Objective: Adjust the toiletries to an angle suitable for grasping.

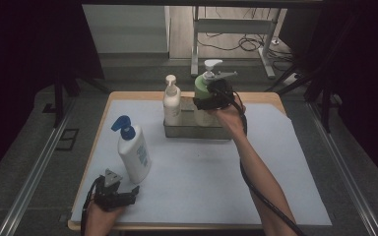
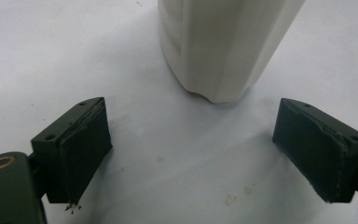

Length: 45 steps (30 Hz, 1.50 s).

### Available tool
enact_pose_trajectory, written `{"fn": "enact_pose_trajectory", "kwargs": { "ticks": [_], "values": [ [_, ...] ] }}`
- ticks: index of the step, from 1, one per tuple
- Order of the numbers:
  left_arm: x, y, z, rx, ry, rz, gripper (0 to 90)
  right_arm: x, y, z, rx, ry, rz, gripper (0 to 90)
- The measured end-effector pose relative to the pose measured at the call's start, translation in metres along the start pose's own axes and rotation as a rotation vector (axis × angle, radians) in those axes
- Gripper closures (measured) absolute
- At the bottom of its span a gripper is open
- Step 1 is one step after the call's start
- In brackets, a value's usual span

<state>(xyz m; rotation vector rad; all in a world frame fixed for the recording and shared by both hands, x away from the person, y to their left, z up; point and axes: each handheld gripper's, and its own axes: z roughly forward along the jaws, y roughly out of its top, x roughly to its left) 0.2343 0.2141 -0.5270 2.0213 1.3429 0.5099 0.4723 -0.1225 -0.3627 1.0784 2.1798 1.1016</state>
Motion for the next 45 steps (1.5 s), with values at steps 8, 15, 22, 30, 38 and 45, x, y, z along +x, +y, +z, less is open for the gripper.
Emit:
{"fn": "enact_pose_trajectory", "kwargs": {
  "ticks": [8,15,22,30,38,45],
  "values": [
    [0.0,0.0,0.0,0.0,0.0,0.0,10.6,0.001,-0.006,0.008,0.027,0.01,-0.006,12.4],
    [0.0,0.0,0.0,0.0,0.0,0.0,10.7,0.002,-0.012,0.014,0.049,0.017,-0.012,12.5],
    [0.0,0.0,0.0,0.001,0.001,0.0,10.7,0.001,-0.021,0.023,0.081,0.019,-0.006,12.6],
    [0.0,0.0,0.0,0.001,0.0,0.0,10.7,0.001,-0.032,0.033,0.107,0.022,0.005,12.6],
    [0.0,0.0,0.0,0.001,0.0,0.0,10.7,-0.002,-0.04,0.04,0.126,0.03,0.025,12.6],
    [0.0,0.0,0.0,0.001,0.001,0.0,10.7,-0.004,-0.041,0.042,0.134,0.032,0.034,12.3]
  ]
}}
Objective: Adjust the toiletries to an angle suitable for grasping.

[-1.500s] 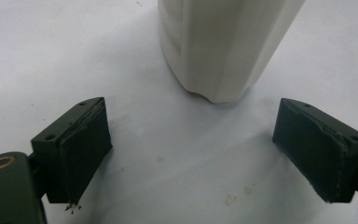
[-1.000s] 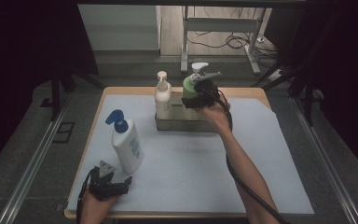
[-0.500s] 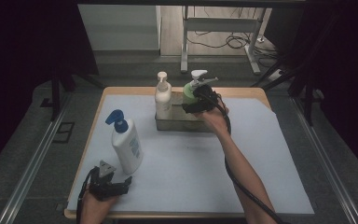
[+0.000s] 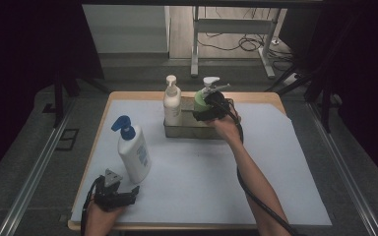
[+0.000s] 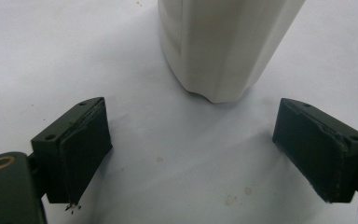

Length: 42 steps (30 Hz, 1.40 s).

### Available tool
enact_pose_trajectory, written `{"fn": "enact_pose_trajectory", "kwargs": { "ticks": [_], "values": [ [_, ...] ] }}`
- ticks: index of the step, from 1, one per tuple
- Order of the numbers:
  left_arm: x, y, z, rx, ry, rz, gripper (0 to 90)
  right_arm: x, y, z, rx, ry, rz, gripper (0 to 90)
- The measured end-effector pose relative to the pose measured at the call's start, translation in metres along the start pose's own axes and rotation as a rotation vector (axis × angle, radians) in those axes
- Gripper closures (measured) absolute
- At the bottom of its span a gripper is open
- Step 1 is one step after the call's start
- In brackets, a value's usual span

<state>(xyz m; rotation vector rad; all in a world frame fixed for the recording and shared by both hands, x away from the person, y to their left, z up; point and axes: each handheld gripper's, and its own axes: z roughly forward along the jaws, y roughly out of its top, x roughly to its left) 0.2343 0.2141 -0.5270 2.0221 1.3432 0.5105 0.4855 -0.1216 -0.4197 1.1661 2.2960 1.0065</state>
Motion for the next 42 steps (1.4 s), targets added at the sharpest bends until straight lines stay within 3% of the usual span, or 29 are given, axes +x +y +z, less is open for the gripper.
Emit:
{"fn": "enact_pose_trajectory", "kwargs": {
  "ticks": [16,35,38,42],
  "values": [
    [0.0,0.0,0.0,-0.001,0.0,0.0,10.7,-0.002,-0.004,-0.002,-0.036,0.017,-0.027,10.4],
    [0.0,0.0,0.0,-0.002,0.0,-0.001,10.7,-0.009,-0.023,-0.027,-0.058,0.072,-0.027,13.3],
    [0.0,0.0,0.0,0.0,0.0,0.0,10.7,-0.01,-0.028,-0.031,-0.059,0.082,-0.028,17.5],
    [0.0,0.0,0.0,-0.001,0.0,0.0,10.7,-0.013,-0.037,-0.037,-0.058,0.079,-0.023,29.7]
  ]
}}
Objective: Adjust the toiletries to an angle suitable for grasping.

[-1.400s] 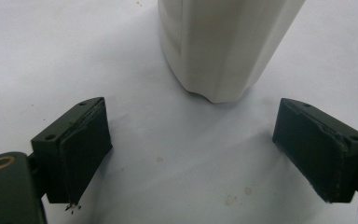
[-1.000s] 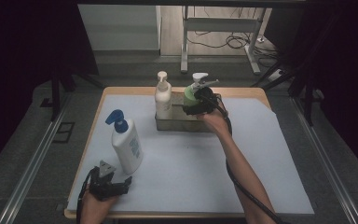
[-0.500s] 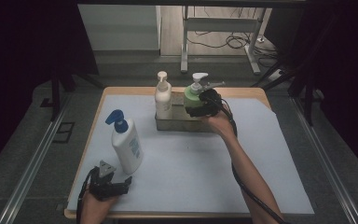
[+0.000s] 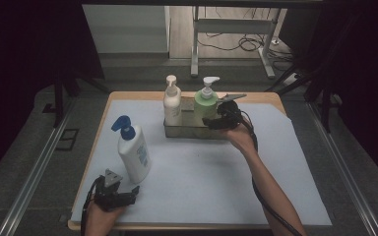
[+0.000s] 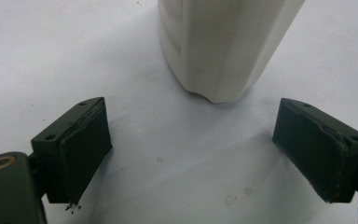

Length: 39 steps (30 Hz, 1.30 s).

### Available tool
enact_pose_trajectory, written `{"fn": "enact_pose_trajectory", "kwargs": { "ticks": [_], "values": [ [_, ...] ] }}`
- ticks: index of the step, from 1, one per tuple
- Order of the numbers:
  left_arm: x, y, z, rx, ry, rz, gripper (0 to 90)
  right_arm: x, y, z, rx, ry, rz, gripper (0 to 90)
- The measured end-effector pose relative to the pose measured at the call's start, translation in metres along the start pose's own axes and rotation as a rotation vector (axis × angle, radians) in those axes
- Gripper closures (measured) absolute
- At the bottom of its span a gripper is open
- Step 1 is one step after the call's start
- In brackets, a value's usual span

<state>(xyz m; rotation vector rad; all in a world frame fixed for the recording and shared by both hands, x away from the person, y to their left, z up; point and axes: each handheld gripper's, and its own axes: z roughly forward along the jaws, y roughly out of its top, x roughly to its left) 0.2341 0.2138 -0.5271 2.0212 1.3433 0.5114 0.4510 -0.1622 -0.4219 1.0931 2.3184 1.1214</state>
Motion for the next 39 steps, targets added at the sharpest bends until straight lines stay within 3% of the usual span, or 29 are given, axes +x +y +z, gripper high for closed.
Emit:
{"fn": "enact_pose_trajectory", "kwargs": {
  "ticks": [6,13,16,19,24,39],
  "values": [
    [0.0,0.0,0.0,0.0,0.0,0.0,10.7,-0.004,-0.011,-0.007,0.018,0.001,0.03,54.3],
    [0.0,0.0,0.0,0.0,0.0,0.001,10.7,-0.009,-0.017,-0.014,0.015,-0.055,0.025,78.7],
    [0.0,0.0,0.0,0.001,0.0,0.001,10.7,-0.013,-0.017,-0.013,0.03,-0.086,0.041,85.0],
    [0.0,0.0,0.0,0.001,0.0,0.001,10.7,-0.016,-0.017,-0.011,0.035,-0.124,0.042,89.2],
    [0.0,0.0,0.0,0.001,0.0,0.001,10.7,-0.022,-0.017,-0.002,0.047,-0.142,0.067,89.8],
    [0.0,0.0,0.0,0.001,0.0,0.001,10.7,-0.03,-0.011,0.024,0.056,-0.132,0.121,89.7]
  ]
}}
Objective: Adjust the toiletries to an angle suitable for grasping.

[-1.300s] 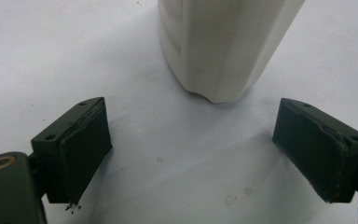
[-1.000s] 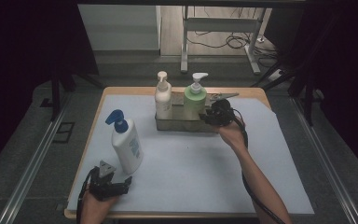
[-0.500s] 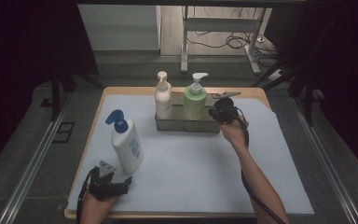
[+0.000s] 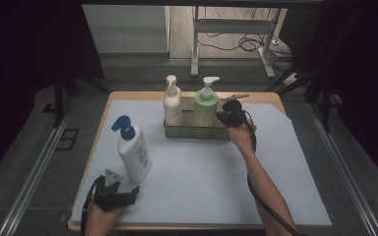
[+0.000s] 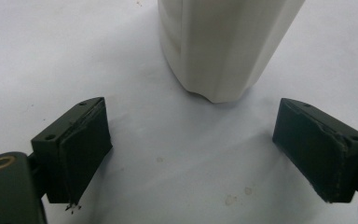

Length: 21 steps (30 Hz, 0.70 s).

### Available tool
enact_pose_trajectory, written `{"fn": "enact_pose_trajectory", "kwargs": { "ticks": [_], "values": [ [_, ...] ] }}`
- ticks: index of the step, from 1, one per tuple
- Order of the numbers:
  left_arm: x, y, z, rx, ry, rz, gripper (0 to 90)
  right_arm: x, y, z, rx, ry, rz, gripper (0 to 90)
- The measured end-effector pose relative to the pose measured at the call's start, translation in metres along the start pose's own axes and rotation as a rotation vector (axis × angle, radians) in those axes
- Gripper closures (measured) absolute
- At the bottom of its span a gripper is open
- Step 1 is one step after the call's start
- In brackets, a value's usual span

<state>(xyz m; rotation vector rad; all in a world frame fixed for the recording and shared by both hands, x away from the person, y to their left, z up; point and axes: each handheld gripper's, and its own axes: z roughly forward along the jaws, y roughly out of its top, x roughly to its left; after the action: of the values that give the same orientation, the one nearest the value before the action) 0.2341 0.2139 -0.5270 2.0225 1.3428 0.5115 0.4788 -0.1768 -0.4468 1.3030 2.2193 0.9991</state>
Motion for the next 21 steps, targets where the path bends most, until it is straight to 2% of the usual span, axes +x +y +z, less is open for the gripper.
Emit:
{"fn": "enact_pose_trajectory", "kwargs": {
  "ticks": [3,6,9,21],
  "values": [
    [0.0,0.0,0.0,0.0,0.0,0.0,10.7,-0.002,0.002,0.005,-0.006,0.027,0.023,89.8],
    [0.0,0.0,0.0,0.0,0.0,-0.001,10.7,-0.002,0.003,0.008,0.009,0.025,0.024,89.7],
    [0.0,0.0,0.0,0.0,0.0,-0.001,10.7,-0.003,0.002,0.01,0.014,0.04,0.057,89.8],
    [0.0,0.0,0.0,0.001,0.0,-0.001,10.7,0.009,0.004,0.016,0.02,0.059,0.047,89.8]
  ]
}}
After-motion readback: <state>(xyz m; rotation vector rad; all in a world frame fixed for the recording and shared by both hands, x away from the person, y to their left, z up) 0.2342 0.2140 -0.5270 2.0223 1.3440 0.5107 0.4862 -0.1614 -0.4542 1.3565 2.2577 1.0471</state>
